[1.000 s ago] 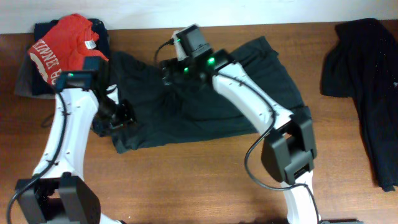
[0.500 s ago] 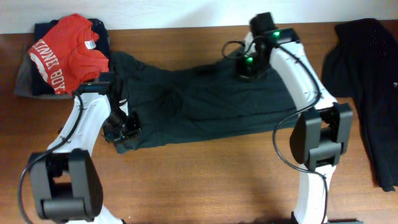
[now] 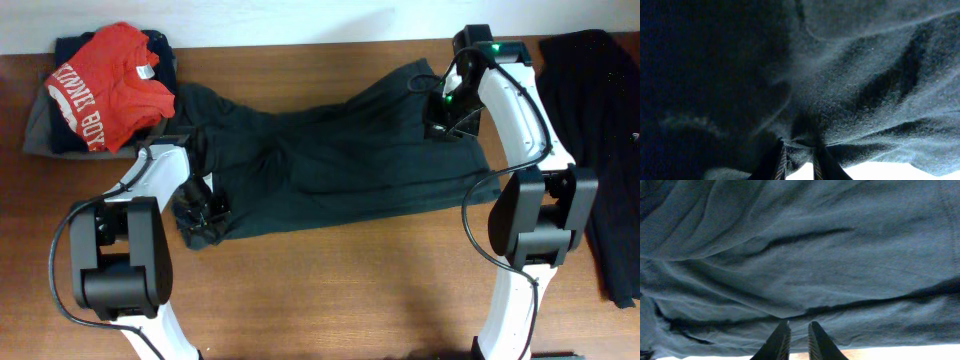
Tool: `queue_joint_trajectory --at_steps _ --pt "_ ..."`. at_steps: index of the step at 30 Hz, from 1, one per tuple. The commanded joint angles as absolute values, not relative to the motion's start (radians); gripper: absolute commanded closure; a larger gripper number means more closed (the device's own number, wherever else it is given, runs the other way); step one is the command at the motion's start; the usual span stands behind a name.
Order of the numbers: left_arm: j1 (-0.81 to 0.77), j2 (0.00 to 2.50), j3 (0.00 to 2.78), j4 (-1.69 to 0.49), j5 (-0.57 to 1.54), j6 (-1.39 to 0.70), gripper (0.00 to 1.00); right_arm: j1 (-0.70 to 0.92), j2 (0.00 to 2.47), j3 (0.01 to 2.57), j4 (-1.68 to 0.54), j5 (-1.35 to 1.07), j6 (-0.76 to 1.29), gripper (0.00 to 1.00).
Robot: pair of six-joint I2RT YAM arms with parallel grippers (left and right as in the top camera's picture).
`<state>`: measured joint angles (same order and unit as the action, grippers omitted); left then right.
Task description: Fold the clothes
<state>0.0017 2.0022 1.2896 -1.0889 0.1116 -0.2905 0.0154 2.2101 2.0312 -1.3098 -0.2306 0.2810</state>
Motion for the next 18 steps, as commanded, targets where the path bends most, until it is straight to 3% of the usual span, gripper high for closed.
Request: queue_joint_trajectory --at_steps 1,10,18 --pt "0.045 2.035 1.280 -1.103 -0.015 -0.276 0.81 0.020 2.209 2.049 -1.314 -0.176 0.266 0.81" --pt "0.164 2.034 1.301 -1.223 -0.106 -0.290 0.81 0.020 2.210 2.047 -1.317 -0.145 0.266 0.80" --pt "0.165 2.033 1.407 -1.299 -0.108 -0.290 0.79 0.020 2.210 2.047 -1.312 -0.145 0.266 0.79"
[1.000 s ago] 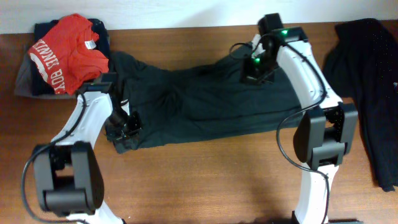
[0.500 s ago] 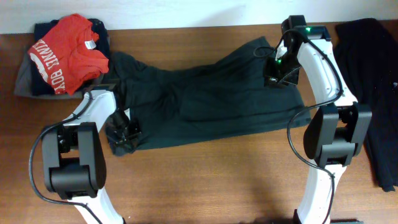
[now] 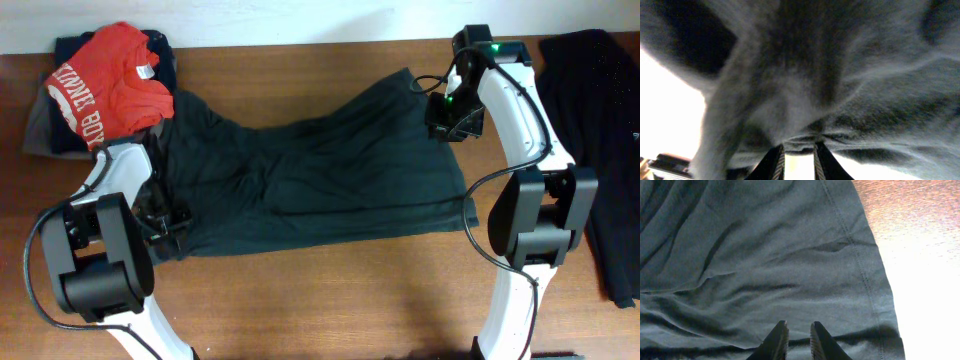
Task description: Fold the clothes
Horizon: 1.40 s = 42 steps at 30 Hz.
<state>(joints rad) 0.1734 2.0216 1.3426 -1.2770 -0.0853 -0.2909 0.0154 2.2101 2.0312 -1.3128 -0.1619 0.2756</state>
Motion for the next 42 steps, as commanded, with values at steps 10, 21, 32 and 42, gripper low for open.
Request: queue_joint_trajectory --at_steps 10,21,32,42 --pt "0.159 2.032 1.542 -1.382 -0.180 -0.448 0.53 0.020 2.210 2.047 -1.296 -0.146 0.267 0.74" --pt "0.056 2.033 1.563 -1.279 0.039 -0.313 0.08 0.020 2.213 2.047 -1.264 -0.146 0.267 0.67" --pt "0.044 2.048 1.563 -1.180 0.003 -0.239 0.10 0.020 2.213 2.047 -1.254 -0.146 0.266 0.66" --pt "0.044 2.065 1.556 -1.092 -0.128 0.076 0.11 0.020 2.213 2.047 -1.252 -0.146 0.266 0.66"
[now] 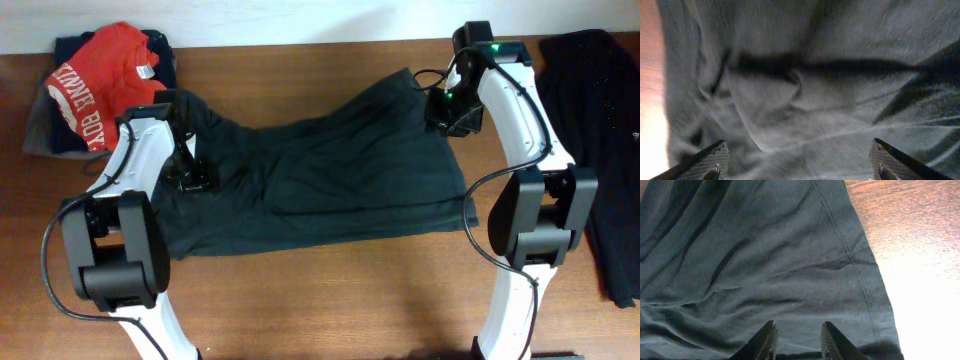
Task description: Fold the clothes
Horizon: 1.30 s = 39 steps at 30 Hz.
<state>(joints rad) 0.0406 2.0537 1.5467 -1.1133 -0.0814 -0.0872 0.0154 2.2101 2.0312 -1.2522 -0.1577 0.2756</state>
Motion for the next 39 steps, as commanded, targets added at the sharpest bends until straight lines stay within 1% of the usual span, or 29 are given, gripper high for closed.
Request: queue_joint_trajectory --at_steps 1,2,11,12,13,14,20,25,28,39 --pt "0.044 2.065 1.556 -1.081 -0.128 0.112 0.11 0.021 2.213 2.047 -1.252 -0.146 0.266 0.66" --pt "0.043 2.065 1.556 -1.069 -0.128 0.149 0.16 0.022 2.213 2.047 -1.252 -0.146 0.266 0.66" --pt "0.044 2.066 1.553 -1.036 -0.128 0.460 0.16 0.043 2.213 2.042 -1.232 -0.146 0.266 0.66" --pt "0.044 2.066 1.553 -1.024 -0.128 0.476 0.14 0.048 2.213 2.039 -1.224 -0.146 0.266 0.66" --pt "0.044 2.066 1.553 -1.007 -0.128 0.490 0.07 0.053 2.213 2.036 -1.216 -0.146 0.266 0.65" --pt "0.043 2.066 1.553 -0.993 -0.127 0.502 0.01 0.058 2.213 2.033 -1.209 -0.146 0.266 0.64" --pt "0.010 2.066 1.553 -0.956 -0.120 0.781 0.01 0.080 2.213 2.022 -1.187 -0.145 0.266 0.59" --pt "-0.032 2.066 1.553 -0.955 -0.107 0.917 0.03 0.078 2.213 2.020 -1.184 -0.145 0.266 0.57" --pt "-0.053 2.066 1.552 -0.960 -0.083 0.939 0.03 0.078 2.213 2.020 -1.183 -0.145 0.266 0.55" --pt "-0.078 2.067 1.535 -0.958 0.028 0.949 0.04 0.078 2.213 2.020 -1.169 -0.145 0.266 0.53"
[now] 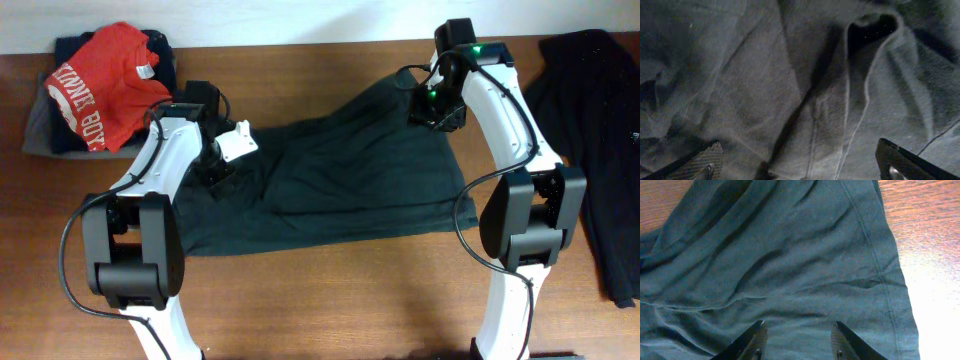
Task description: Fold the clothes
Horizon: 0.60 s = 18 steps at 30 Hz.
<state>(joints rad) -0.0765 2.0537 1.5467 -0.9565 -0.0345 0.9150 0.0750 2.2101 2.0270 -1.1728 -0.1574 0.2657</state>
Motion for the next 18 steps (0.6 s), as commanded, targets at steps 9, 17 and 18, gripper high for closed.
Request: queue_joint_trajectory --at_steps 9,17,18 --pt "-0.084 2.067 1.441 -0.924 0.089 1.050 0.08 0.078 2.213 2.020 -1.169 -0.145 0.266 0.53" --pt "-0.091 2.067 1.425 -0.855 0.082 1.049 0.09 0.078 2.213 2.020 -1.169 -0.145 0.266 0.53" --pt "-0.091 2.067 1.425 -0.846 0.082 1.049 0.09 0.078 2.213 2.020 -1.169 -0.145 0.266 0.53"
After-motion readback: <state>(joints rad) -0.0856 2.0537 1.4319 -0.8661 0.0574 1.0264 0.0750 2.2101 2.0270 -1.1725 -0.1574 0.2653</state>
